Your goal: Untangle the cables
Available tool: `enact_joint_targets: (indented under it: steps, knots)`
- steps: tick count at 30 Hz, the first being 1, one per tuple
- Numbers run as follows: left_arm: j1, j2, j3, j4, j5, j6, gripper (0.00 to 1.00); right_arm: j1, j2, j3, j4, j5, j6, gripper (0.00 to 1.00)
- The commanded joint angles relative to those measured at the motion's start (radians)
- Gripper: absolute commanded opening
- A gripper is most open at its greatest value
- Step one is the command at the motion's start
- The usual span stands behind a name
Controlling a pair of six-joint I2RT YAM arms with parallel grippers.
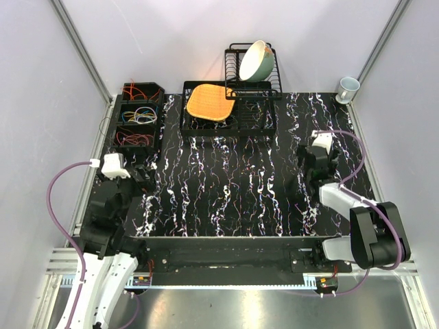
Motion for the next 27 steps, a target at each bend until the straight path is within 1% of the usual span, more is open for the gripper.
enact_joint_targets:
  steps: [1, 3, 4, 5, 6, 8, 9, 11, 12, 13, 15, 17, 19, 20, 21, 22, 24, 25, 26, 27]
  knots:
    - [-0.003, -0.026, 0.014, 0.051, -0.026, 0.031, 0.99, -0.034, 0.018, -0.095, 0.319, -0.114, -0.065, 1.0]
    - [-0.004, -0.026, 0.024, 0.039, -0.027, 0.029, 0.99, -0.054, 0.06, -0.144, 0.465, -0.177, -0.094, 0.99]
    - [-0.004, -0.023, 0.024, 0.038, -0.029, 0.031, 0.99, -0.057, 0.073, -0.17, 0.589, -0.187, -0.107, 1.0]
    - [-0.004, -0.022, 0.024, 0.038, -0.03, 0.031, 0.99, -0.066, 0.086, -0.167, 0.595, -0.199, -0.078, 1.0]
    - [-0.004, -0.017, 0.025, 0.036, -0.03, 0.032, 0.99, -0.089, 0.098, -0.172, 0.637, -0.274, -0.068, 1.0]
    - [-0.004, -0.013, 0.027, 0.038, -0.027, 0.032, 0.99, -0.102, 0.164, -0.157, 0.627, -0.268, -0.056, 1.0]
    - [-0.004, -0.013, 0.027, 0.036, -0.027, 0.032, 0.99, -0.12, 0.194, -0.173, 0.73, -0.276, -0.044, 1.0]
    - [-0.004, -0.005, 0.027, 0.035, -0.023, 0.034, 0.99, -0.161, 0.199, -0.176, 0.699, -0.302, -0.018, 1.0]
    - [-0.004, -0.003, 0.027, 0.035, -0.021, 0.034, 0.99, -0.168, 0.23, -0.179, 0.774, -0.347, 0.011, 1.0]
    - [-0.004, 0.0, 0.027, 0.036, -0.021, 0.035, 0.99, -0.193, 0.256, -0.183, 0.78, -0.346, 0.022, 1.0]
    - [-0.004, 0.001, 0.027, 0.03, -0.039, 0.037, 0.99, -0.197, 0.221, -0.154, 0.683, -0.359, 0.018, 1.0]
    - [-0.004, 0.001, 0.033, 0.021, -0.085, 0.053, 0.99, -0.197, 0.244, -0.176, 0.76, -0.35, 0.025, 1.0]
    - [-0.003, 0.006, 0.034, 0.012, -0.183, 0.064, 0.99, -0.197, 0.232, -0.195, 0.773, -0.336, 0.031, 1.0]
    - [-0.003, 0.012, 0.039, 0.007, -0.226, 0.049, 0.99, -0.197, 0.238, -0.198, 0.786, -0.34, 0.03, 1.0]
    - [-0.003, 0.023, 0.037, 0.004, -0.298, 0.034, 0.99, -0.197, 0.236, -0.189, 0.774, -0.342, 0.028, 1.0]
    - [-0.003, 0.027, 0.027, 0.001, -0.314, 0.02, 0.99, -0.197, 0.232, -0.189, 0.765, -0.342, 0.027, 1.0]
    - [-0.003, 0.032, -0.011, 0.036, -0.323, -0.015, 0.99, -0.197, 0.236, -0.195, 0.786, -0.342, 0.027, 1.0]
    - [-0.003, 0.027, -0.063, 0.069, -0.328, -0.029, 0.99, -0.197, 0.235, -0.192, 0.777, -0.343, 0.028, 1.0]
    - [-0.003, 0.024, -0.097, 0.161, -0.334, -0.022, 0.99, -0.197, 0.236, -0.187, 0.767, -0.342, 0.028, 1.0]
    - [-0.003, 0.018, -0.134, 0.22, -0.336, -0.002, 0.99, -0.197, 0.236, -0.175, 0.748, -0.342, 0.028, 1.0]
